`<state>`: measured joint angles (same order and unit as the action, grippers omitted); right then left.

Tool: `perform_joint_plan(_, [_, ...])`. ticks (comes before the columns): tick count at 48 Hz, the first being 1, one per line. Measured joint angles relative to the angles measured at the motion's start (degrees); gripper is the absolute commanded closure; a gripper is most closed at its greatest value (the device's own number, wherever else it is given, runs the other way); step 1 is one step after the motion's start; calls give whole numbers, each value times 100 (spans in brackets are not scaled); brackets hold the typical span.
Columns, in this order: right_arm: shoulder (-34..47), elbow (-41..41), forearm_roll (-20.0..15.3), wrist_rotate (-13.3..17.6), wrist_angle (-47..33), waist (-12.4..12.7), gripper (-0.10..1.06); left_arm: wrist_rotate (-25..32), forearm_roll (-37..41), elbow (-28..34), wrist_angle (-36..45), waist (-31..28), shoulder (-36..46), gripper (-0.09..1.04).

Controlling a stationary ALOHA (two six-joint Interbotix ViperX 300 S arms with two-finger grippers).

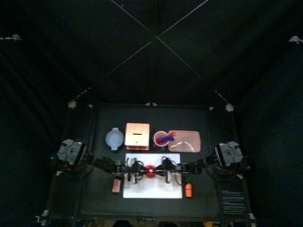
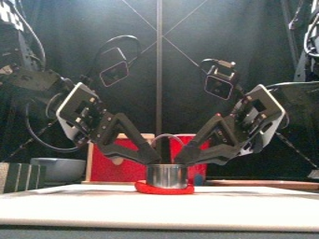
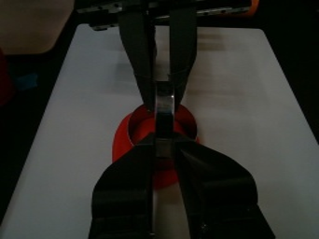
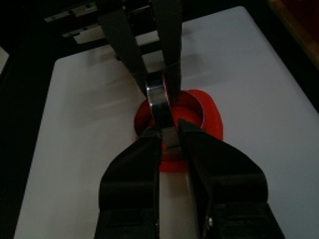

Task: Get the cutter from the drawer then cut the dough then place the extra dough in the bowl
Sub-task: Cut the dough

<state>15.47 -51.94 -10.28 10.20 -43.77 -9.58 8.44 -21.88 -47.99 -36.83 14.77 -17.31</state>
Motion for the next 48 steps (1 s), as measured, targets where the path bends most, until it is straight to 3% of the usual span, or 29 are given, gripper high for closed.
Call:
perform_joint_plan(15, [-79,26,-35,0,105,0,49,26,-18,9,44,9,88,38])
perform_joint_plan(21, [-237,62,-18,0,264,18,43,44,-18,0,97,0,299,38])
perform_joint_plan(29, [-439,97,9,79,536,-18,29,35,53,-9,185,26,510,23])
perform_joint_plan(35, [-510,114,62,70,562,-18,26,35,62,-9,185,53,519,12])
perform_joint_plan(48, [-545,396,272,105,861,-26,22,35,62,0,185,53,624,10])
